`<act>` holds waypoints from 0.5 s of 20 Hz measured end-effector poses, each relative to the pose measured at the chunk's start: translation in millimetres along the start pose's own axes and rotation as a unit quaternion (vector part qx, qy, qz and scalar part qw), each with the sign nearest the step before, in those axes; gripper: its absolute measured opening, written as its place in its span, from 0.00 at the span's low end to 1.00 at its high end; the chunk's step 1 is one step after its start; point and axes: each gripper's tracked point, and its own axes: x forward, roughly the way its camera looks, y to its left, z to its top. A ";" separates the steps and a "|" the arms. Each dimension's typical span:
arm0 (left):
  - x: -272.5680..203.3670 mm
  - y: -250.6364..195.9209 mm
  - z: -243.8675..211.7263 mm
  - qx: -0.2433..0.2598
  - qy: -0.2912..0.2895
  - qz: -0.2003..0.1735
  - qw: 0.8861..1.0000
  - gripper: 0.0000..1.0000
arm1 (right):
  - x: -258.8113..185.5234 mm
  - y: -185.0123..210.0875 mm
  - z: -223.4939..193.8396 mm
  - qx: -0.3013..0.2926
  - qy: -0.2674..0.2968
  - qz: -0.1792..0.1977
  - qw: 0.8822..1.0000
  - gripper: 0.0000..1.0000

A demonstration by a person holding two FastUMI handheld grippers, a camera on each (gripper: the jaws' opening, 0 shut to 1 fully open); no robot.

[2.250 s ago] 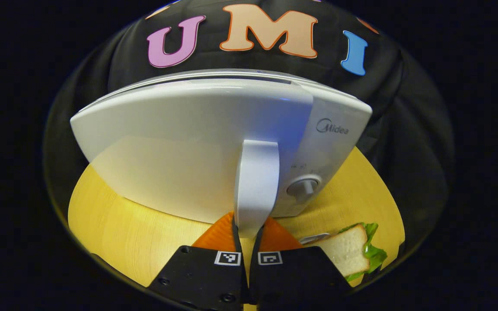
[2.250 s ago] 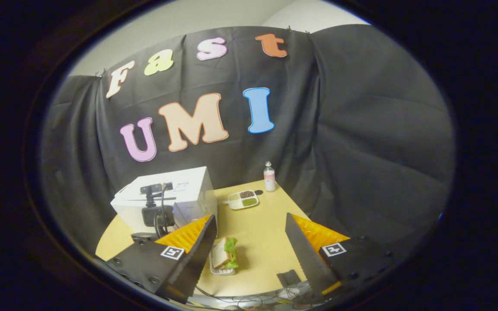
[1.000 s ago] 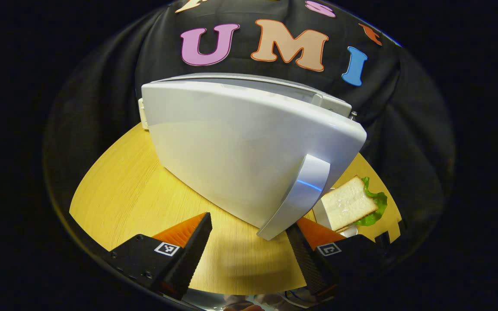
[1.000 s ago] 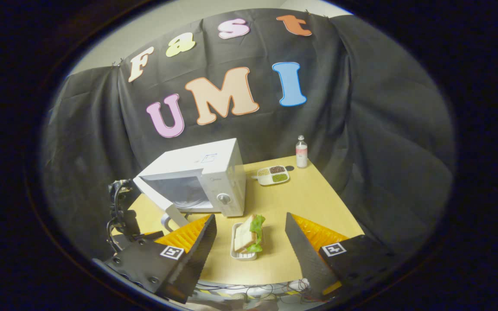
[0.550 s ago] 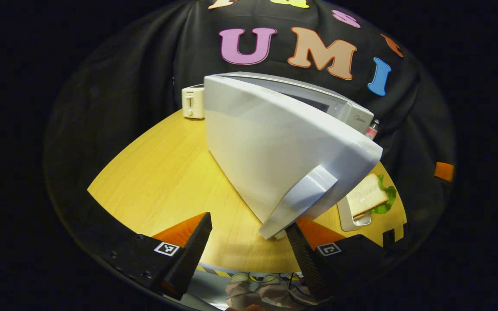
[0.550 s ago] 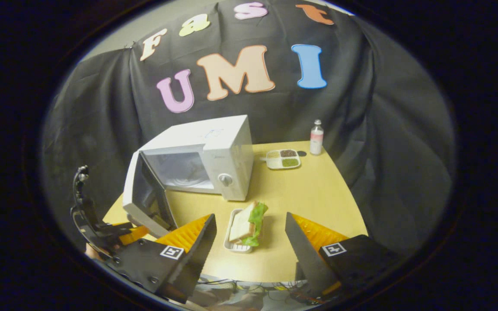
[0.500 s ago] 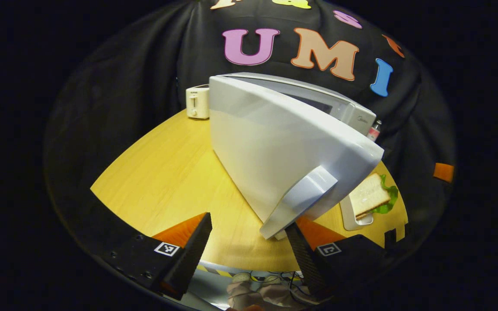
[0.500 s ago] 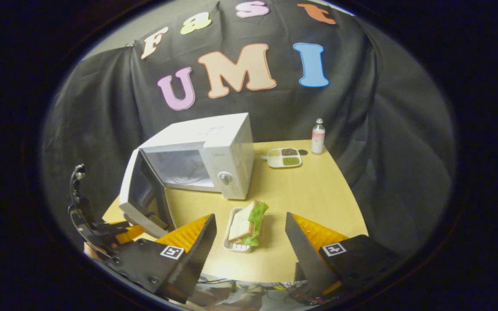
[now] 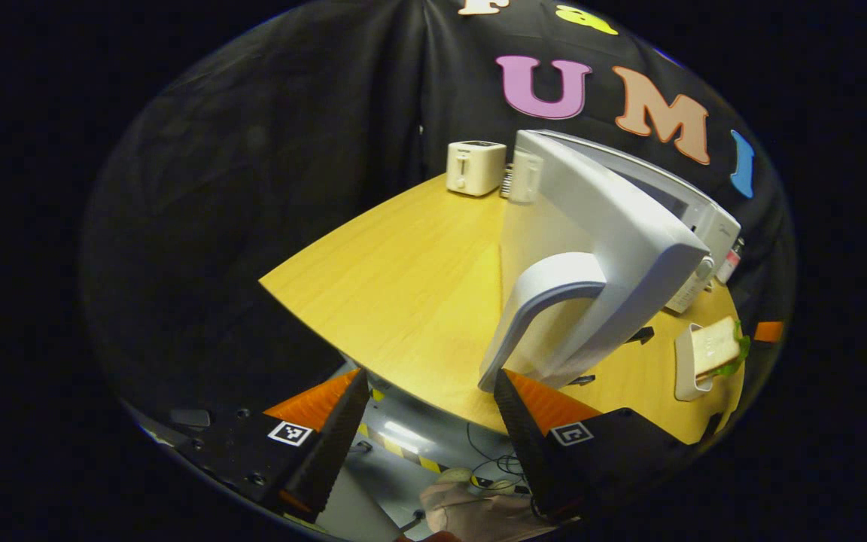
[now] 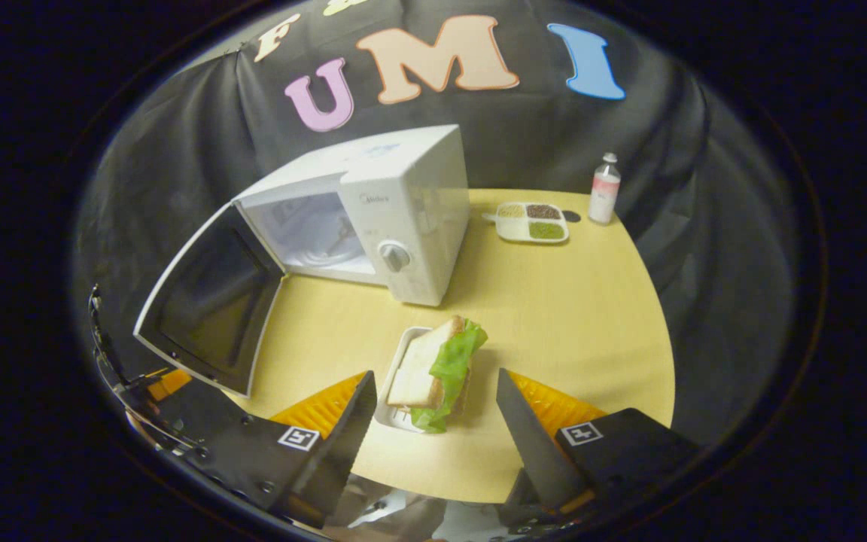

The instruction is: Open the microwave oven with the left hand, put the food in, and close the microwave oven.

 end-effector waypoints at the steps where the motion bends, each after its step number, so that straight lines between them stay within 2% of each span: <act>1: -4.0 13.8 -0.3 -0.010 0.001 0.018 1.000 0.99 | 8.9 -1.2 -3.7 -0.001 0.010 0.004 1.000 1.00; 4: -21.2 43.3 8.5 -0.041 -0.016 0.058 0.997 0.97 | 30.0 -2.5 -18.7 0.018 0.044 0.017 0.999 0.99; 6: -35.1 56.2 15.0 -0.054 -0.031 0.082 0.995 0.97 | 41.5 -8.6 -30.5 0.020 0.070 0.012 0.997 0.99; 9: -53.7 58.2 29.2 -0.064 -0.058 0.101 0.991 0.97 | 50.8 -9.6 -42.9 0.035 0.099 0.019 0.994 0.99; 10: -58.6 52.8 32.4 -0.069 -0.064 0.100 0.990 0.96 | 54.3 -6.9 -45.3 0.050 0.107 0.028 0.993 0.92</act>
